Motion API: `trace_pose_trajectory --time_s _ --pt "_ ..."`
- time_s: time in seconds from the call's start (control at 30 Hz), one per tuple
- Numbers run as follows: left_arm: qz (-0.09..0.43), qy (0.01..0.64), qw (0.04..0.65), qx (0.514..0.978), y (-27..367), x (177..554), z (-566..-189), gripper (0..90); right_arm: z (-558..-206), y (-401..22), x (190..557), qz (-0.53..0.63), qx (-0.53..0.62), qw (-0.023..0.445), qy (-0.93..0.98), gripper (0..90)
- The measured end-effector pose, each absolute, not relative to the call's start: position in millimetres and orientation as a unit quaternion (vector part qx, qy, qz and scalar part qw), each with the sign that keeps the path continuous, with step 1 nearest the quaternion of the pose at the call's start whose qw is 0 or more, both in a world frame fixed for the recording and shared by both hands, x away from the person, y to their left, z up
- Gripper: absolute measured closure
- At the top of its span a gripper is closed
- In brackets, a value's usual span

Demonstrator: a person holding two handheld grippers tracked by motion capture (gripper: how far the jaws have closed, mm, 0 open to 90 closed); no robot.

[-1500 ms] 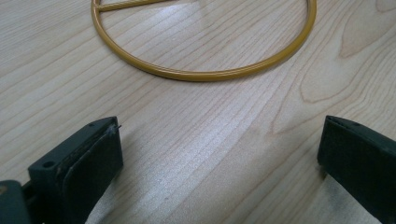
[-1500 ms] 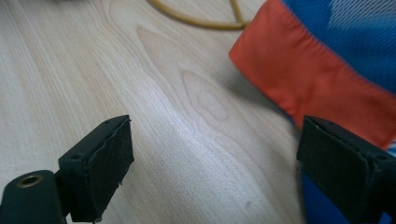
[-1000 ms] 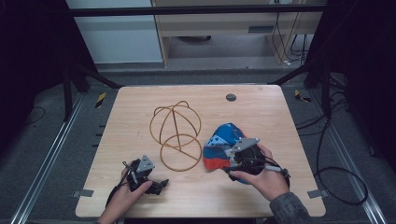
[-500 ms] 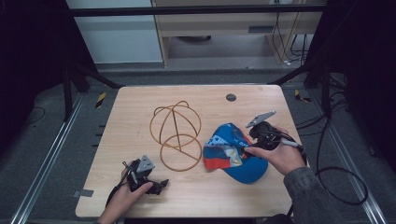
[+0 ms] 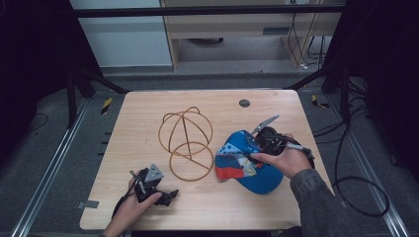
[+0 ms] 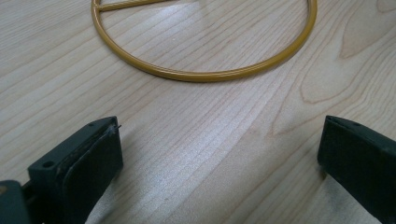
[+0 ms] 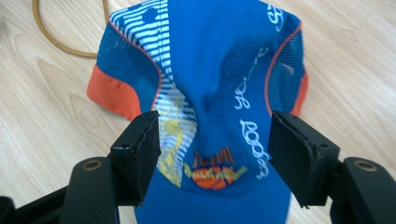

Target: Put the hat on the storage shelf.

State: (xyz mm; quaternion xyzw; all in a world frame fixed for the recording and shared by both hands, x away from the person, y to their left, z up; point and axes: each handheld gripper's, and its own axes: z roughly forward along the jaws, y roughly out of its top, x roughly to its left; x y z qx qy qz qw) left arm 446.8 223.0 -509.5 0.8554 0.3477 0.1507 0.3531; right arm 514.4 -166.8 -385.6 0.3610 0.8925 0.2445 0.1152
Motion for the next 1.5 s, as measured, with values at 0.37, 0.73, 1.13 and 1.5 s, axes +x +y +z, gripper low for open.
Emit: trace_pose_trajectory --time_s 0.37,0.73,1.13,1.5 --pt "0.152 0.350 0.353 0.854 222.6 446.5 -509.6 0.0 -408.8 -159.9 526.8 0.232 0.378 0.091 0.892 44.7" --pt "0.152 0.349 0.353 0.854 222.6 446.6 -509.6 0.0 -416.2 -156.3 532.6 0.225 0.377 0.074 0.895 66.4" --pt "0.152 0.349 0.353 0.855 222.7 446.7 -509.6 0.0 -414.2 -156.2 532.0 0.225 0.369 0.059 0.900 89.5" --pt "0.153 0.352 0.355 0.852 222.2 446.0 -509.8 0.0 -376.9 -176.0 516.9 0.258 0.370 0.079 0.889 89.9"
